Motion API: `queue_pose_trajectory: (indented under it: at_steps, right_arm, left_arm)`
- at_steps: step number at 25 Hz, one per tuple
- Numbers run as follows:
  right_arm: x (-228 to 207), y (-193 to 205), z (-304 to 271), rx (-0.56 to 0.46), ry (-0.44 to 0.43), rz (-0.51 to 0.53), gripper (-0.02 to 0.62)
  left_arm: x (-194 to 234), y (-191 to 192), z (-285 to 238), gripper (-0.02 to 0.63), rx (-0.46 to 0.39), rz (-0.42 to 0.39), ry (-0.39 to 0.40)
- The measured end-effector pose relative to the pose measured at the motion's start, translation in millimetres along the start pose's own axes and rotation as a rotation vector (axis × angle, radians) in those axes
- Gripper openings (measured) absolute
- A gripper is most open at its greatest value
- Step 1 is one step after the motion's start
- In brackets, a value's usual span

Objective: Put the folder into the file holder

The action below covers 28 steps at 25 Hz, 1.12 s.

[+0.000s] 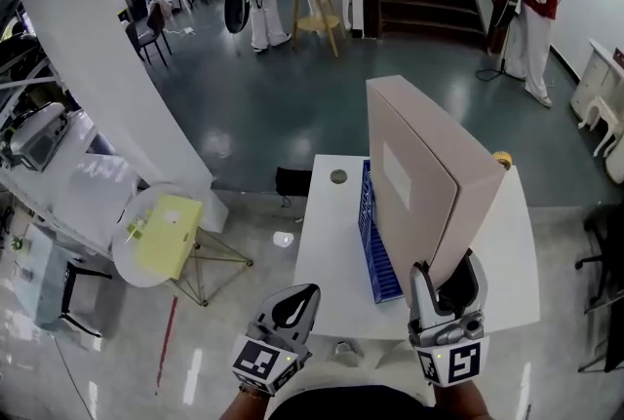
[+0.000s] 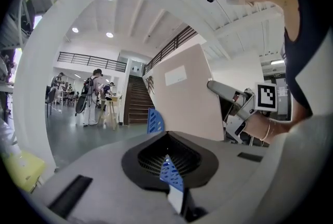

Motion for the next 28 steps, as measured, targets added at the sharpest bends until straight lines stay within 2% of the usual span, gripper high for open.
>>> queue_pose_trajectory:
  at_steps: [3, 13, 17, 18, 19, 20, 21, 22, 23, 24, 25, 27, 28]
  right_arm:
    - [8, 21, -1, -0.007, 0.017, 0.026, 0.282]
    - [16, 67, -8, -0.010, 0.038, 0.054, 0.282]
    - [20, 73, -12, -0.012, 0.034, 0.047, 0.282]
    - [20, 74, -11, -0.011, 0.033, 0.042, 0.282]
    - [21, 75, -10, -0.010, 0.031, 0.040, 0.282]
    - [21, 76, -9, -0.011, 0.030, 0.040, 0.282]
    - [20, 77, -9, -0.012, 0.029, 0.042, 0.282]
    - [19, 78, -9, -0.012, 0.028, 0.041, 0.282]
    - [17, 78, -9, -0.013, 0.026, 0.037, 0.282]
    - [16, 78, -9, -0.011, 0.025, 0.032, 0.282]
    - [16, 81, -8, -0.001, 0.026, 0.027, 0.282]
    - [17, 86, -3, 0.024, 0.031, 0.029, 0.282]
    - [17, 87, -1, 0.032, 0.032, 0.033, 0.282]
  left_arm:
    - [9, 0, 1, -0.002, 0.025, -0.031, 0.000]
    - [25, 4, 6, -0.002, 0.090, -0.035, -0.039]
    - [23, -10, 0, -0.002, 0.071, -0.078, -0.039]
    - [18, -21, -2, -0.002, 0.057, -0.124, -0.022]
    - [11, -37, -3, -0.002, 0.045, -0.203, 0.009]
    - [1, -58, -5, 0.002, 0.034, -0.327, 0.057]
    - [-9, -83, -7, 0.015, 0.021, -0.484, 0.115]
    - [-19, -110, -11, 0.075, 0.004, -0.646, 0.179]
    - [-28, -135, -14, 0.194, -0.006, -0.792, 0.247]
    - [-35, -155, -19, 0.291, -0.004, -0.915, 0.318]
    - [-40, -172, -26, 0.349, 0.008, -1.022, 0.390]
    - [-44, -195, -46, 0.399, 0.064, -1.206, 0.513]
    - [-42, -200, -59, 0.412, 0.120, -1.280, 0.555]
Point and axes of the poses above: the fingertips, and each gripper's own axes: z backward along the fingers, x to its left, y out of its underside, the point moved 1 cm from there along z, backward along the fingers, and after that the axes turned 8 degrees about x, right-handed, at the moved point
